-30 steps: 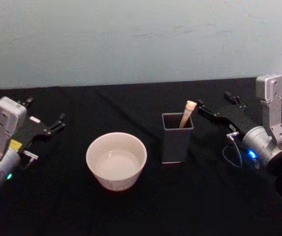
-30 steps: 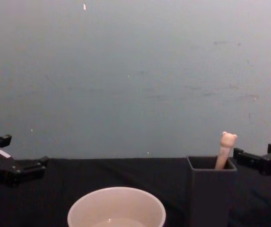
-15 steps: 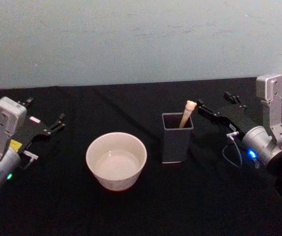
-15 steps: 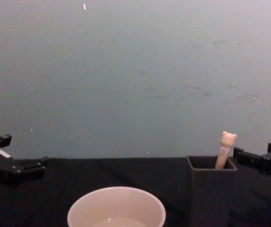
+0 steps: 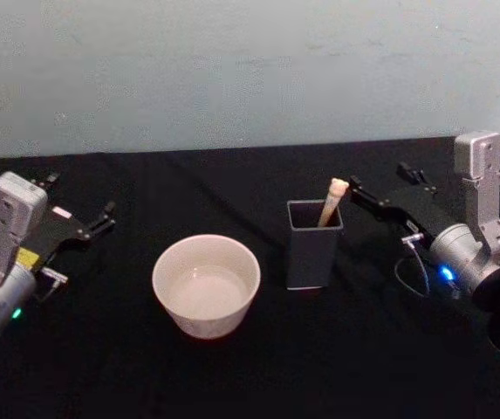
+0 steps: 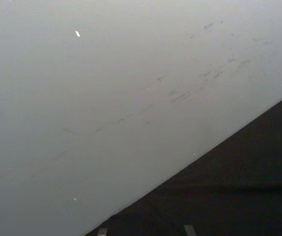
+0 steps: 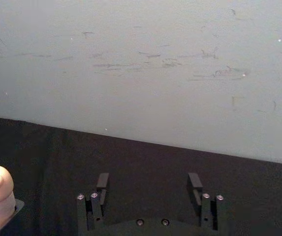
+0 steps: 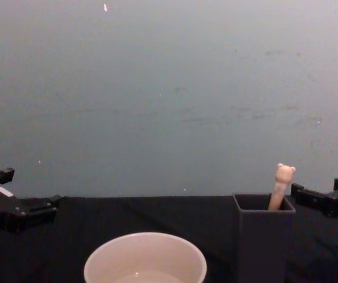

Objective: Pick up the stirring spoon with one hand, stir inside the cup, then place it back in its original position.

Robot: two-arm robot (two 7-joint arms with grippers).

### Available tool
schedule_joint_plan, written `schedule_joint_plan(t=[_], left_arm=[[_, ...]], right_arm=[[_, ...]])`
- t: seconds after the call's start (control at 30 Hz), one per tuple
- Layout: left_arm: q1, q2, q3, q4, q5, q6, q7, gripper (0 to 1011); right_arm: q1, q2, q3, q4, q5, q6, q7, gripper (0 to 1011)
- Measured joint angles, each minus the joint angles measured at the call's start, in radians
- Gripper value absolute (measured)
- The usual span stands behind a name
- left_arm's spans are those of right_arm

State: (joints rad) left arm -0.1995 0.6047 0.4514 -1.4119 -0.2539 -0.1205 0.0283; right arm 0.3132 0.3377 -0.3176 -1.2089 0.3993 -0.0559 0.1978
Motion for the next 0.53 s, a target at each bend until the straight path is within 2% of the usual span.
schedule_joint_plan(t=[0.53], left_arm=[[0.000,0.000,0.000,0.000,0.000,0.000,0.000,1001]], right_arm=[[0.000,0.000,0.000,0.000,0.000,0.000,0.000,1002]])
